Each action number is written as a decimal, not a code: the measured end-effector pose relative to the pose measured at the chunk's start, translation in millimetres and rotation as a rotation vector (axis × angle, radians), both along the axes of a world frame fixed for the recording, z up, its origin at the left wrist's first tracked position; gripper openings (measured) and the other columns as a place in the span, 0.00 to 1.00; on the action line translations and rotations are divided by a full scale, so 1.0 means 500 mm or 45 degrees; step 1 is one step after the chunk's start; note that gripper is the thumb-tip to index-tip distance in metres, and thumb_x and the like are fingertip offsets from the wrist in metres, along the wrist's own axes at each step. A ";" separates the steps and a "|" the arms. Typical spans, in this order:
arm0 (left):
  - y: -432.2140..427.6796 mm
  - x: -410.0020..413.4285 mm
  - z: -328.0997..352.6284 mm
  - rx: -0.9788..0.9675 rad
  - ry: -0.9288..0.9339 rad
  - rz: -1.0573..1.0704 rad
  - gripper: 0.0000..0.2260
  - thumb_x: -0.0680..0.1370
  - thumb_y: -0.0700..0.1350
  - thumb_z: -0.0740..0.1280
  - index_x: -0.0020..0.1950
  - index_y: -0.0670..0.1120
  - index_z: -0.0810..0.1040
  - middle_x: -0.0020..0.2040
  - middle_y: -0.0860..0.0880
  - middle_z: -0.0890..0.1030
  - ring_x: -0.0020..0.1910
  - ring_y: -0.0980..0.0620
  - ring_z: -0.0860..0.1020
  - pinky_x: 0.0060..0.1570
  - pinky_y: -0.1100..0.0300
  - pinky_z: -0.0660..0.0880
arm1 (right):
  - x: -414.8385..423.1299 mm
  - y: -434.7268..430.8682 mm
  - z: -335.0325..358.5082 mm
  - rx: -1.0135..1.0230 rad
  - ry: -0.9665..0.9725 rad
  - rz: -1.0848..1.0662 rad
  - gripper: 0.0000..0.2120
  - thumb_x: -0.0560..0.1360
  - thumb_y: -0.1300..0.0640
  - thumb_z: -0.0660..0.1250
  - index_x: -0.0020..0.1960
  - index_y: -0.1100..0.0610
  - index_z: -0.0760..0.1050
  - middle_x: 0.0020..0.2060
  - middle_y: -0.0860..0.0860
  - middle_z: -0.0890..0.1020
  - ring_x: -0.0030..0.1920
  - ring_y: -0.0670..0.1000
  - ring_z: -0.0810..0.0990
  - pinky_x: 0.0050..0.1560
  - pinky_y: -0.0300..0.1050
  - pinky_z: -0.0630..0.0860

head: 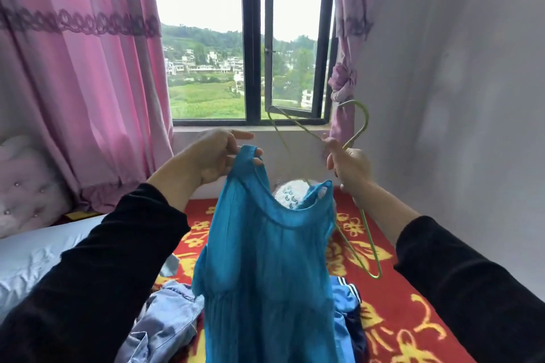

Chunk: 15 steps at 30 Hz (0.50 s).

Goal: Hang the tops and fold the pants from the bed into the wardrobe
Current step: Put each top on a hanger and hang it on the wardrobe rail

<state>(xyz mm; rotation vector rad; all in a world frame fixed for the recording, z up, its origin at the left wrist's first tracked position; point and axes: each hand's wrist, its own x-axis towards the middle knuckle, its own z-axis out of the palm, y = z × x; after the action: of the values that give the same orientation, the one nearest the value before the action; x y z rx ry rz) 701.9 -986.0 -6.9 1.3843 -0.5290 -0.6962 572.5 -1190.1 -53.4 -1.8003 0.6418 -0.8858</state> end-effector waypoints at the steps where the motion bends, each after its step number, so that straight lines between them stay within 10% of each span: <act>1: -0.001 -0.003 -0.002 -0.002 -0.010 -0.026 0.21 0.75 0.27 0.49 0.62 0.39 0.72 0.52 0.35 0.81 0.38 0.42 0.84 0.32 0.57 0.80 | -0.001 -0.002 -0.006 -0.057 -0.040 -0.057 0.26 0.77 0.43 0.61 0.26 0.57 0.71 0.17 0.45 0.70 0.26 0.49 0.70 0.38 0.47 0.69; 8: 0.006 0.021 -0.045 -0.063 -0.112 0.052 0.20 0.76 0.27 0.62 0.63 0.44 0.75 0.54 0.42 0.83 0.38 0.46 0.84 0.36 0.57 0.82 | -0.040 -0.053 -0.028 0.136 -0.265 0.003 0.21 0.76 0.61 0.59 0.24 0.58 0.67 0.15 0.47 0.66 0.16 0.44 0.61 0.19 0.36 0.59; 15: 0.025 0.061 -0.077 0.101 -0.560 0.221 0.14 0.76 0.34 0.68 0.57 0.50 0.80 0.53 0.47 0.84 0.56 0.48 0.81 0.59 0.52 0.77 | -0.065 -0.076 -0.093 0.005 0.109 0.153 0.20 0.74 0.61 0.60 0.23 0.61 0.66 0.15 0.50 0.65 0.16 0.48 0.60 0.19 0.37 0.58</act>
<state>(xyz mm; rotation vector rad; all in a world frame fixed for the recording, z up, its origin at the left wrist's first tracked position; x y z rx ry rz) 732.4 -973.4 -45.4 1.6461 -0.7207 -0.2712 540.1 -1228.1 -99.8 -1.8604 0.5825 -0.7300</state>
